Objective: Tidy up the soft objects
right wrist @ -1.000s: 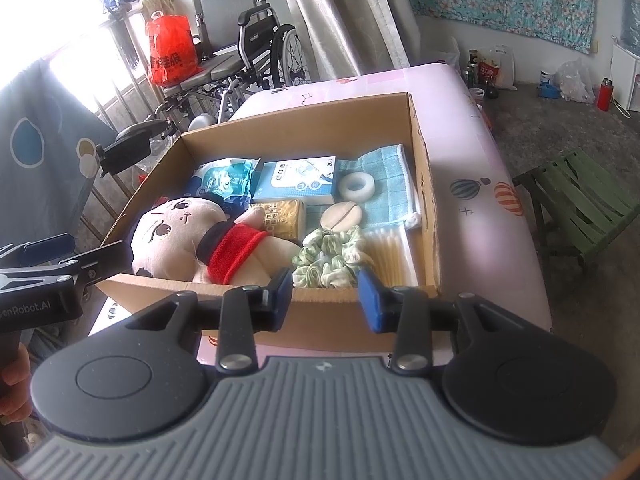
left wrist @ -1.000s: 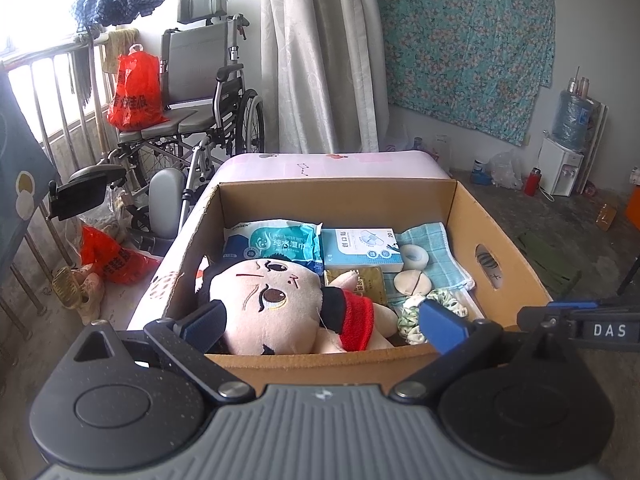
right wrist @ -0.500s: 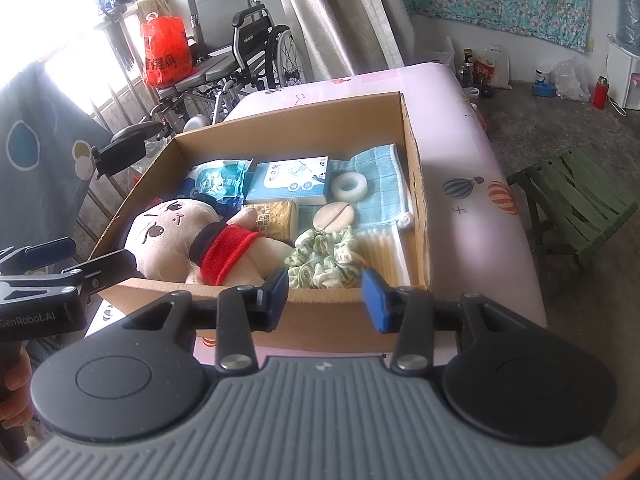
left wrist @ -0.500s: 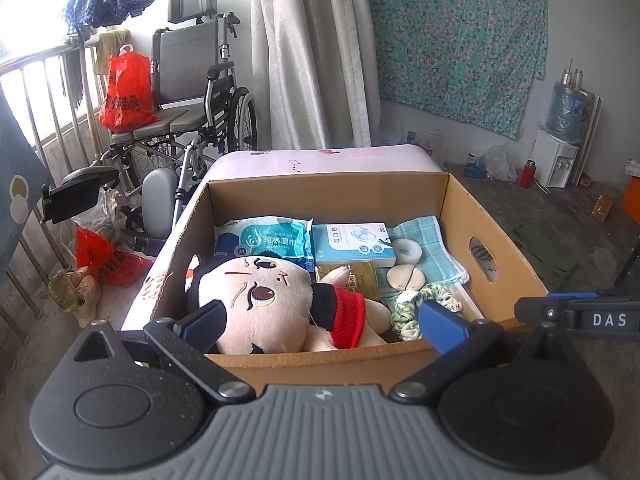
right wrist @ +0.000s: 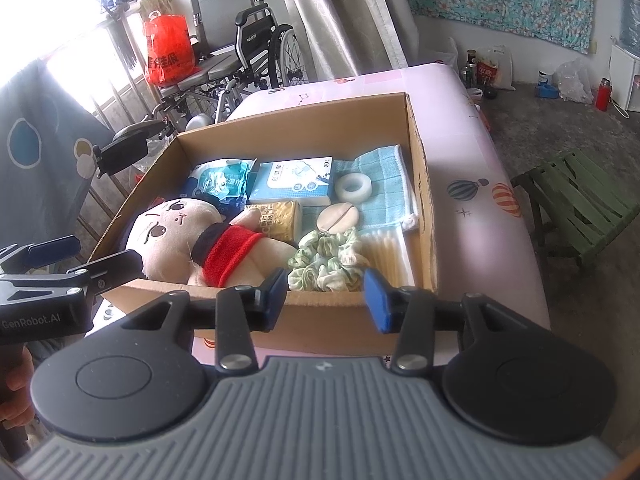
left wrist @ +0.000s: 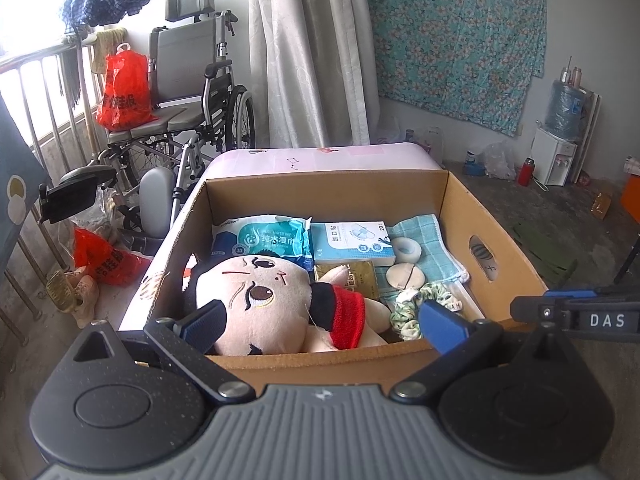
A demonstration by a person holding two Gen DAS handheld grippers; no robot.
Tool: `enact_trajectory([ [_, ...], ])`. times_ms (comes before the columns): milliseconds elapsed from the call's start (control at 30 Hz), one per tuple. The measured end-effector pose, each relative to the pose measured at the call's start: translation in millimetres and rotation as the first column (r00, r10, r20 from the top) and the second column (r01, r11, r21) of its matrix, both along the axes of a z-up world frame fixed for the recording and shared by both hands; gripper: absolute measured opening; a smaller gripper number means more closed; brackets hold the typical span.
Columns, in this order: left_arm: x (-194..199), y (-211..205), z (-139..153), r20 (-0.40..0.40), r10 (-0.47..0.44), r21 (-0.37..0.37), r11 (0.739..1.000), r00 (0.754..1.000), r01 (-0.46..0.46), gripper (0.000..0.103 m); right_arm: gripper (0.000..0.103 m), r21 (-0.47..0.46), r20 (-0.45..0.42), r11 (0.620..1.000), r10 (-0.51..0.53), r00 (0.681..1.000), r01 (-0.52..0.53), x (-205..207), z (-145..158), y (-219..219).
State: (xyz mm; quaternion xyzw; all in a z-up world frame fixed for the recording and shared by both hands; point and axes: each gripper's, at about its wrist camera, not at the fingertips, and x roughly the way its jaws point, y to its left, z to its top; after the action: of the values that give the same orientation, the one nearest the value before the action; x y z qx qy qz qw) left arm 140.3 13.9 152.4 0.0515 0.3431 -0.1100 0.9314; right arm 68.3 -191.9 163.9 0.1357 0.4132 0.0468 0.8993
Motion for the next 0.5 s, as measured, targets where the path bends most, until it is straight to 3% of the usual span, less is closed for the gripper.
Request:
enact_trajectory([
  [500, 0.0, -0.8, -3.5, -0.006, -0.006, 0.004, 1.0, 1.0, 0.006, 0.103, 0.043, 0.001, -0.003, 1.0, -0.012, 1.0, 0.012, 0.7, -1.8, 0.2],
])
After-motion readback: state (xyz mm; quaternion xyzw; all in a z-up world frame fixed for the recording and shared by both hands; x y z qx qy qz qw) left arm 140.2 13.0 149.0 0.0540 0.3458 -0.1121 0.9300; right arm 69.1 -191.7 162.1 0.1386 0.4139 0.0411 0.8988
